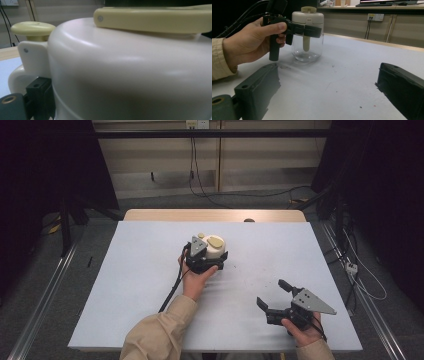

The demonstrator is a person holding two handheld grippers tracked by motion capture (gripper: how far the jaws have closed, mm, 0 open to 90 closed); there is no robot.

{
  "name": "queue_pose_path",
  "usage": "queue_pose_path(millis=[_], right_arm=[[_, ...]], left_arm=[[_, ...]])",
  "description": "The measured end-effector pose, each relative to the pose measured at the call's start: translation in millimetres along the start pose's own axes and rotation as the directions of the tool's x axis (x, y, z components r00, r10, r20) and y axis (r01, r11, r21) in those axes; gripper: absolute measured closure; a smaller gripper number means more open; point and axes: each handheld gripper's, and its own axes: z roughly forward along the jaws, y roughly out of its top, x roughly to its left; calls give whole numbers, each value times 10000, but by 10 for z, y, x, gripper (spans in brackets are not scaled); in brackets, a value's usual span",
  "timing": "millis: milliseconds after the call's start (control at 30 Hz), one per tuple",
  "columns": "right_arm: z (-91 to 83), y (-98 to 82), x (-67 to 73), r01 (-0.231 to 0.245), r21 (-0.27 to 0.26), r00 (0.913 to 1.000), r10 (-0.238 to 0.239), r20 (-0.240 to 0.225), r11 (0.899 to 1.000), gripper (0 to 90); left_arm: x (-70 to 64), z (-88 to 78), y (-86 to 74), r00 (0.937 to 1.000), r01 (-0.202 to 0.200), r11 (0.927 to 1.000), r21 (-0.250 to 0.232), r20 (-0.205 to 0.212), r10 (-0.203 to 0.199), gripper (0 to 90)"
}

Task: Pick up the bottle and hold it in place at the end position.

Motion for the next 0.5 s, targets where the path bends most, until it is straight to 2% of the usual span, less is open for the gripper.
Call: queue_pose_path(millis=[167, 267, 500], right_arm=[[5, -1, 0, -20, -7, 10000, 20, -15, 10000, 35], [6, -2, -1, -17, 16, 10000, 17, -7, 10000, 35], [7, -2, -4, 1, 19, 10000, -1, 0, 10000, 35]], left_arm=[[2, 7, -5, 9997, -230, 9997, 14, -8, 230, 64], [-14, 15, -14, 9999, -161, 9999, -62, -18, 161, 64], [-36, 46, -45, 9994, -339, 9993, -139, 45, 340, 64]])
